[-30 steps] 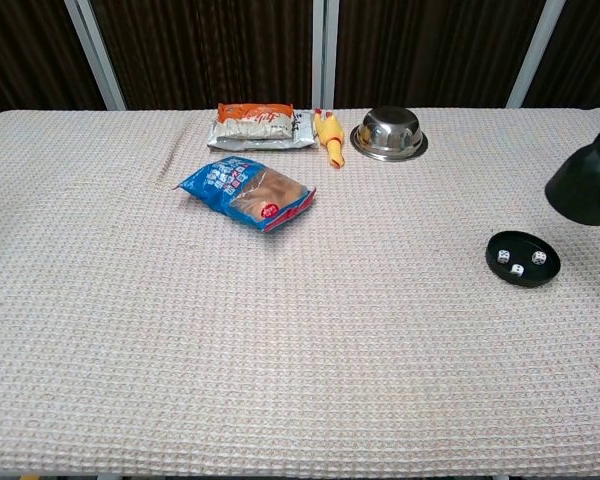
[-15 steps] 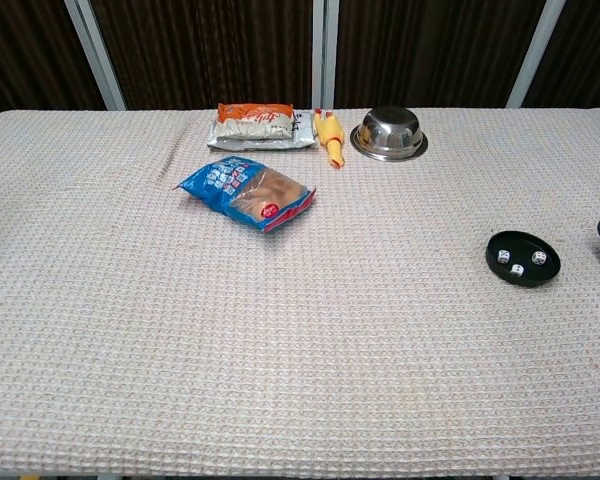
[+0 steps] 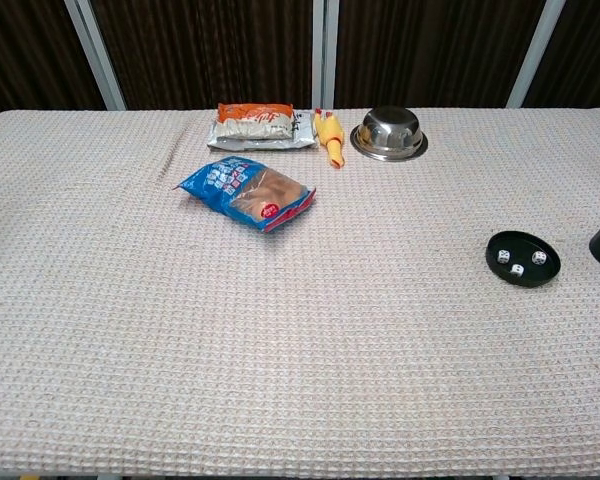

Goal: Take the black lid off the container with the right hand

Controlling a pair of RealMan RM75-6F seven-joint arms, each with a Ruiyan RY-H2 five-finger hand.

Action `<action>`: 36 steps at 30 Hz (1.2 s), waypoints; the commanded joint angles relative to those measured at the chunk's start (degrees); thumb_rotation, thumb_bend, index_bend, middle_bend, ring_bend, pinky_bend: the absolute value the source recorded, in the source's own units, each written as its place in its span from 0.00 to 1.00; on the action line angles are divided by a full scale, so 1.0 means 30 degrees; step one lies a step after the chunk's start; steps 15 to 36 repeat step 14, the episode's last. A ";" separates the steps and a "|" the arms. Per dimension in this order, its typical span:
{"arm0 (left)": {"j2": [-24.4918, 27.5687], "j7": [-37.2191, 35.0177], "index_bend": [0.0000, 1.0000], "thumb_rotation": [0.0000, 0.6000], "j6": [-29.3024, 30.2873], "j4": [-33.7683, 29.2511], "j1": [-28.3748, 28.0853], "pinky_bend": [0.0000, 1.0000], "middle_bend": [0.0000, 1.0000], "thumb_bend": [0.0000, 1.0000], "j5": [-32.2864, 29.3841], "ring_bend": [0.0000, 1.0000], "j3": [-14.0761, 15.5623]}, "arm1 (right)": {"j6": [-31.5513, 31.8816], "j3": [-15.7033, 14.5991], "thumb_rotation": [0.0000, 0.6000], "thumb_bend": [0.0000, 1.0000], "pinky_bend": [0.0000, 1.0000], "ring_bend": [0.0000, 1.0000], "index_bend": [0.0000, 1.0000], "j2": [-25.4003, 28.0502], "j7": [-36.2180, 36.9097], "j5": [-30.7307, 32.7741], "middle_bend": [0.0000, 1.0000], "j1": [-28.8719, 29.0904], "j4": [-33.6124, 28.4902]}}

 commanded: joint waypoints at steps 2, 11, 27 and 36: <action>0.0107 0.0066 0.19 1.00 0.0082 -0.0066 0.0019 0.15 0.08 0.09 0.0000 0.00 -0.0040 | 0.3829 -0.1195 1.00 0.00 0.00 0.00 0.00 0.0564 -0.4414 -0.2223 0.00 -0.2042 -0.0650; 0.0032 0.0252 0.19 1.00 0.0269 -0.0090 0.0050 0.15 0.08 0.09 0.0121 0.00 -0.0078 | 0.6186 -0.1611 1.00 0.00 0.00 0.00 0.00 0.0441 -0.5612 -0.3276 0.00 -0.3471 -0.0974; -0.0015 0.0301 0.19 1.00 0.0314 -0.0089 0.0050 0.15 0.08 0.09 0.0146 0.00 -0.0099 | 0.6296 -0.1551 1.00 0.00 0.00 0.00 0.00 0.0448 -0.5517 -0.3463 0.00 -0.3510 -0.1030; -0.0015 0.0301 0.19 1.00 0.0314 -0.0089 0.0050 0.15 0.08 0.09 0.0146 0.00 -0.0099 | 0.6296 -0.1551 1.00 0.00 0.00 0.00 0.00 0.0448 -0.5517 -0.3463 0.00 -0.3510 -0.1030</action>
